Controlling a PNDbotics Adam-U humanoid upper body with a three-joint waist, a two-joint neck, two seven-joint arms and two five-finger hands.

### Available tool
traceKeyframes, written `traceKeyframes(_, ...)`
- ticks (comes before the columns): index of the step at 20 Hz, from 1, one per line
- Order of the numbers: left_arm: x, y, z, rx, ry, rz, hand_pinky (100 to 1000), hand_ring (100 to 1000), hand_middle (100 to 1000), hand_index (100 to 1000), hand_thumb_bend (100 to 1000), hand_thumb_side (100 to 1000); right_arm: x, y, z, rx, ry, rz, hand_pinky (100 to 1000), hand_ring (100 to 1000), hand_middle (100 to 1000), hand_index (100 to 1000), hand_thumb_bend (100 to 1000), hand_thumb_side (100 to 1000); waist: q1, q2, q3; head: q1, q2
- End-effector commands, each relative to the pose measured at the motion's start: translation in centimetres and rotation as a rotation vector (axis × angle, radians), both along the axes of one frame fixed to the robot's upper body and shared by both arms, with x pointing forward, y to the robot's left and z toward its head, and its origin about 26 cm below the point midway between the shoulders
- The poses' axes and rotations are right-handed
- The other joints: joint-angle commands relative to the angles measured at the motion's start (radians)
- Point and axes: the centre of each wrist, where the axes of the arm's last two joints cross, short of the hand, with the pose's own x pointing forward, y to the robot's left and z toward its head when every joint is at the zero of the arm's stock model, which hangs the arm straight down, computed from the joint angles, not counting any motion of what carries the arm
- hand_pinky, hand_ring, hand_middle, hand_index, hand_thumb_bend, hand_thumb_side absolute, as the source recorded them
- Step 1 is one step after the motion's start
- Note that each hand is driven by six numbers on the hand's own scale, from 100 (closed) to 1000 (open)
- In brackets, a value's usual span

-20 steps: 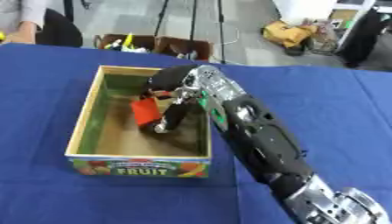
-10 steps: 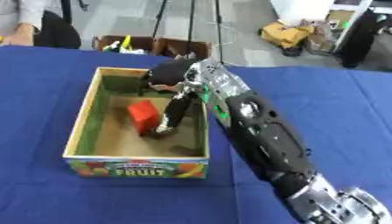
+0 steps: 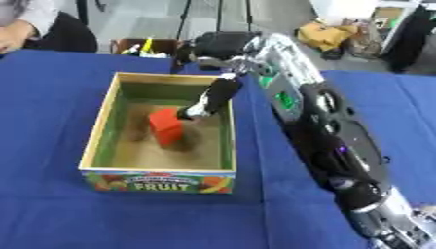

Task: Pick up objects on the table and place them in the box.

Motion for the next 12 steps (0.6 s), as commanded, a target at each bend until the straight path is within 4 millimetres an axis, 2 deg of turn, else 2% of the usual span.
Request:
traceKeyframes(1,-0.3,0.3,0.7,0.009,-0.026,0.01,258,503,553,410,100,828,-2.5,-1.6,2.8,0.14,-0.043,0.035,621,774,660,812,375,723,0.012,-0.026,-0.004,0.032,0.019)
traceKeyframes(6,-0.3,0.4,0.6,0.008,-0.026,0.012,258,503,554,409,100,827,-5.7,-3.4,3.5,0.4,-0.05,0.063,596,736,594,755,231,730,0.026,-0.024,-0.018,0.068,0.027)
traceKeyframes(8,-0.3,0.4,0.6,0.006,-0.027,0.014,258,503,553,409,100,826,-6.9,-4.0,3.6,0.483,-0.054,0.077,587,719,570,723,120,711,0.03,-0.023,-0.024,0.073,0.029)
traceKeyframes(12,-0.3,0.4,0.6,0.0,-0.03,0.021,259,503,556,409,100,826,-9.5,-5.2,3.8,0.707,-0.113,0.112,553,664,515,665,100,664,0.039,-0.019,-0.038,0.082,0.028)
